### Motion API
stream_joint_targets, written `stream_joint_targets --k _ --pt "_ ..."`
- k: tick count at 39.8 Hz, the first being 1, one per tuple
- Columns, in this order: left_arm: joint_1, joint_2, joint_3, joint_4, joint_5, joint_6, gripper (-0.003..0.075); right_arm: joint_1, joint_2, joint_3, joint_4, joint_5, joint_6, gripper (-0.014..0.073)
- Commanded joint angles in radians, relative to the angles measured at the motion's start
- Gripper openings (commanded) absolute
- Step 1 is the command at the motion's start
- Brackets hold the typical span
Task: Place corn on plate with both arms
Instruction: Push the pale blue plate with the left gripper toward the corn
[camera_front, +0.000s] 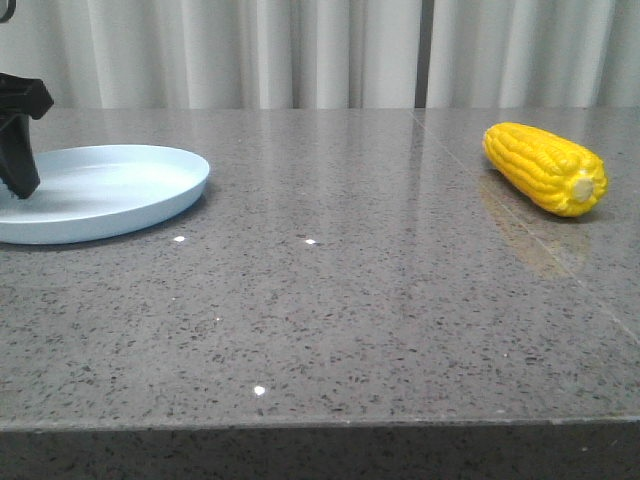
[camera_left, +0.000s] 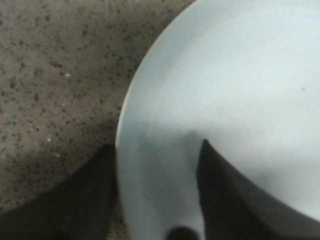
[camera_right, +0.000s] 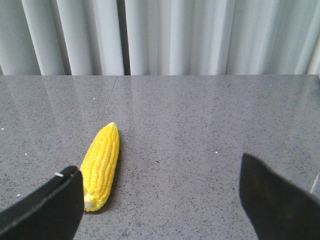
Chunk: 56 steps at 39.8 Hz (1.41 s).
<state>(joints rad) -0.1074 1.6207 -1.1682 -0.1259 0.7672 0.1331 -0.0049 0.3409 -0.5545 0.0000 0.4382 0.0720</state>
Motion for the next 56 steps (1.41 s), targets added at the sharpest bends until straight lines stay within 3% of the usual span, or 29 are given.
stream_joint_targets --k 1,2,7,13,20,27,35,39,47,49,53,56 --pt "-0.009 -0.031 -0.030 -0.026 -0.032 -0.010 0.0009 -0.005 0.016 -0.035 -0.014 -0.083 -0.004 0.0650" --pt "-0.009 -0.031 -0.030 -0.026 -0.032 -0.010 -0.0020 -0.005 0.016 -0.035 -0.014 -0.083 -0.004 0.0650" --pt "-0.009 -0.033 -0.056 -0.058 -0.019 -0.010 -0.0020 -0.005 0.016 -0.035 -0.014 -0.083 -0.004 0.0650" --pt "-0.020 -0.057 -0.119 -0.202 0.024 0.002 -0.0020 -0.005 0.016 -0.035 -0.014 -0.083 -0.004 0.0650" --pt "-0.108 -0.046 -0.188 -0.335 0.028 0.002 -0.0020 -0.005 0.016 -0.035 -0.014 -0.083 -0.004 0.0650" --pt "-0.211 0.010 -0.188 -0.349 -0.042 -0.010 -0.0020 -0.005 0.016 -0.035 -0.014 -0.083 -0.004 0.0650" --pt "-0.241 0.079 -0.188 -0.350 -0.033 -0.010 -0.0012 -0.005 0.016 -0.035 -0.014 -0.083 -0.004 0.0650" --pt "-0.242 0.081 -0.190 -0.350 -0.033 -0.010 0.0056 -0.005 0.016 -0.035 -0.014 -0.083 -0.004 0.0650" --pt "-0.242 0.038 -0.190 -0.321 -0.071 0.002 0.0361 -0.005 0.016 -0.035 -0.014 -0.083 -0.004 0.0650" --pt "-0.242 0.011 -0.190 -0.291 -0.090 0.002 0.0391 -0.005 0.016 -0.035 -0.014 -0.083 -0.004 0.0650" --pt "-0.223 -0.054 -0.190 -0.200 -0.091 -0.022 0.0337 -0.005 0.016 -0.035 -0.014 -0.083 -0.004 0.0650" --pt "-0.201 -0.107 -0.181 -0.082 -0.066 -0.080 0.0230 -0.005 0.016 -0.035 -0.014 -0.083 -0.004 0.0650"
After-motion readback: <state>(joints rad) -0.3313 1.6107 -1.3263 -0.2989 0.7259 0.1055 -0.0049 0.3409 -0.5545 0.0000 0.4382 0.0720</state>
